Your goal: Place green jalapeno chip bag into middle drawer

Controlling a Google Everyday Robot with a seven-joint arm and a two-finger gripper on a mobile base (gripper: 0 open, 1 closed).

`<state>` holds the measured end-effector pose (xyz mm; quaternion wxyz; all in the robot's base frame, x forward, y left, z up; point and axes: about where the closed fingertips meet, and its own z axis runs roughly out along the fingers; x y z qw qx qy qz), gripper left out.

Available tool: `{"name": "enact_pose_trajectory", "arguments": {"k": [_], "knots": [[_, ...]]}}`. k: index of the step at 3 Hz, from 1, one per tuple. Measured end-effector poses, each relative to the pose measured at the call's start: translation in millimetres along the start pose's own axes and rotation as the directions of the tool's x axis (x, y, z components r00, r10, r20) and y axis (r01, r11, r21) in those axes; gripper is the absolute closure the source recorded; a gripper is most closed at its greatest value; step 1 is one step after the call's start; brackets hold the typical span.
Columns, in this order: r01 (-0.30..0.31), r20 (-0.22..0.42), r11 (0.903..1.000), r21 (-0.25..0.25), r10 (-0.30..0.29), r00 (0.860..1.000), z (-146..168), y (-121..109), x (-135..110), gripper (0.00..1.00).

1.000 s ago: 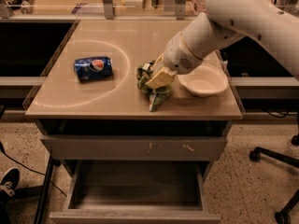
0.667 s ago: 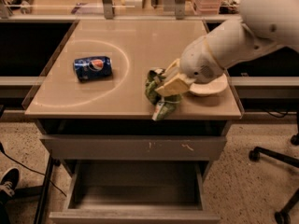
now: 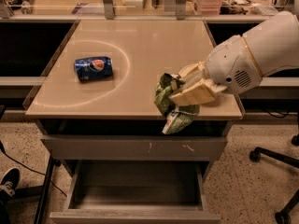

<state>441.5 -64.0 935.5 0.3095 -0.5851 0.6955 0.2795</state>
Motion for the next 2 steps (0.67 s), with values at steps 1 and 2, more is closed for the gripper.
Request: {"name": "enact_pose_trajectory", "arguments": {"k": [1, 2], "knots": [[-0.049, 0.025, 0.9987, -0.013, 0.049, 0.998, 11, 19, 18, 1.0], [-0.15, 0.127, 0.9875, -0.047, 0.155, 0.98, 37, 55, 50, 1.0]]}}
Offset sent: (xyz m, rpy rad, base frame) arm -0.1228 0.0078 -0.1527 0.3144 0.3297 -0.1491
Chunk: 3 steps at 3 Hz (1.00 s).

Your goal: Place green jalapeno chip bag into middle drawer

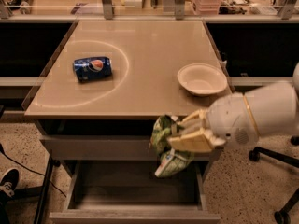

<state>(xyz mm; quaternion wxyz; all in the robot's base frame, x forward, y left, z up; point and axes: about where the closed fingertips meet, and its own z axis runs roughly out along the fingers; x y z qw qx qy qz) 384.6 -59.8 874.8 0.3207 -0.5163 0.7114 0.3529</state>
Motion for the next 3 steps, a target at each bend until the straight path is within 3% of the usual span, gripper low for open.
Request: {"name": "enact_pose_trajectory", "arguments": {"k": [1, 2, 3], "knots": [[-0.117, 0.056, 0.9904, -0.073, 0.121, 0.991, 44, 22, 50, 1.0], [-0.21, 0.066, 0.9671, -0.144, 0.221, 0.973, 90, 33, 99, 1.0], [-0.283, 0.038, 0.949, -0.138, 0.291, 0.956, 120, 24, 141, 1.0]]}}
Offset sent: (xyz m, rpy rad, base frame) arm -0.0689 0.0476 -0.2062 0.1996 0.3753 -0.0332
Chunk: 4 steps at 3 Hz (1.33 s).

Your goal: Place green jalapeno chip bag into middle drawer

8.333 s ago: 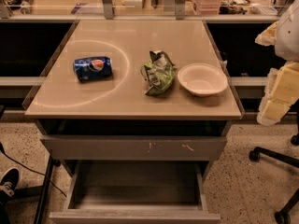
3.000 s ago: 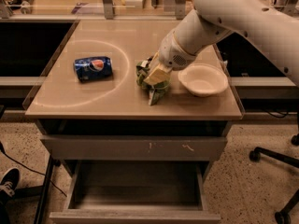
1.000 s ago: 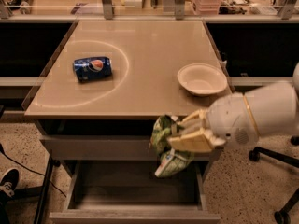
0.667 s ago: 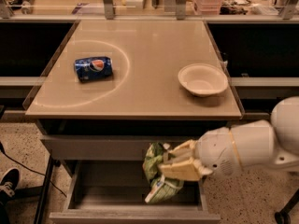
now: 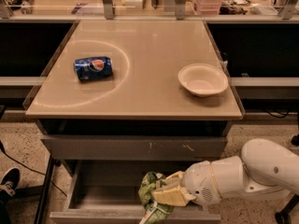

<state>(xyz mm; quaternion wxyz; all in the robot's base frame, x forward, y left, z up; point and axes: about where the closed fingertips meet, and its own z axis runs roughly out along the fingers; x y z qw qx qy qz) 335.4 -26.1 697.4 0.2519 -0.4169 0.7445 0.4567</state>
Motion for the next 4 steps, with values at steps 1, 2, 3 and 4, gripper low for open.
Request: {"name": "enact_pose_trajectory", "arguments": {"k": [1, 2, 3, 4], "knots": [[0.0, 0.0, 1.0, 0.0, 0.0, 1.0, 0, 0, 0, 1.0], [-0.023, 0.016, 0.9996, 0.014, 0.023, 1.0, 0, -18, 7, 1.0], [-0.059, 0.038, 0.9964, 0.061, 0.057, 0.998, 5, -66, 26, 1.0], [-0.104, 0.053, 0.9868, 0.124, 0.098, 0.994, 6, -106, 46, 1.0]]}}
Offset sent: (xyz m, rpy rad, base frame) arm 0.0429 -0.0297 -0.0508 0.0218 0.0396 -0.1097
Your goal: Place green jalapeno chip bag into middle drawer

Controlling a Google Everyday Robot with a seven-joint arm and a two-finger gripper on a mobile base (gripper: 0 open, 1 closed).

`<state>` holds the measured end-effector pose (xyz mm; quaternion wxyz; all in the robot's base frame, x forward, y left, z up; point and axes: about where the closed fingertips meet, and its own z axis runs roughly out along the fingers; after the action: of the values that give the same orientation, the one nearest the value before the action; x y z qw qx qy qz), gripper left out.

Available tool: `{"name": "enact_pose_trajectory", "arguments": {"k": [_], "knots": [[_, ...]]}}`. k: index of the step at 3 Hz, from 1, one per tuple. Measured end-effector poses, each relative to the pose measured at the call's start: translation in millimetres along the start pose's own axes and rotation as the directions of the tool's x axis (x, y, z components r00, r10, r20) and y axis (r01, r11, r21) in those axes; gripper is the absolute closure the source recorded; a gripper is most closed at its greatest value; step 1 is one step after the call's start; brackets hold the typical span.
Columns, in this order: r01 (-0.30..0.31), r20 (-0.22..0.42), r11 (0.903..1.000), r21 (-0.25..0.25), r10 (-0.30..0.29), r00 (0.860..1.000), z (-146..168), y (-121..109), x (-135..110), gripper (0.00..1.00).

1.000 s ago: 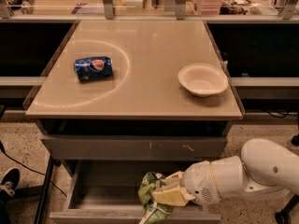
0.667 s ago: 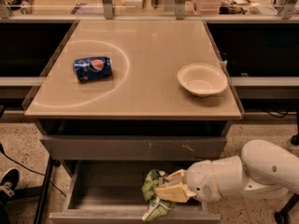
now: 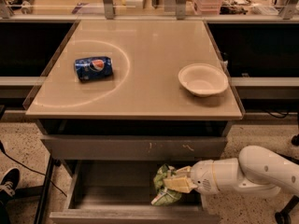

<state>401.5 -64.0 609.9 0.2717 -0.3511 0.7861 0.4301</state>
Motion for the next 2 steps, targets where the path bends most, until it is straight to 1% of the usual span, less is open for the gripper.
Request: {"name": "enact_pose_trajectory", "arguments": {"k": [1, 2], "knots": [[-0.037, -0.003, 0.9983, 0.045, 0.037, 0.999, 3.4, -30.6, 12.6, 1.0], [-0.04, -0.003, 0.9981, 0.048, 0.04, 0.999, 3.5, -31.9, 13.7, 0.82]]}}
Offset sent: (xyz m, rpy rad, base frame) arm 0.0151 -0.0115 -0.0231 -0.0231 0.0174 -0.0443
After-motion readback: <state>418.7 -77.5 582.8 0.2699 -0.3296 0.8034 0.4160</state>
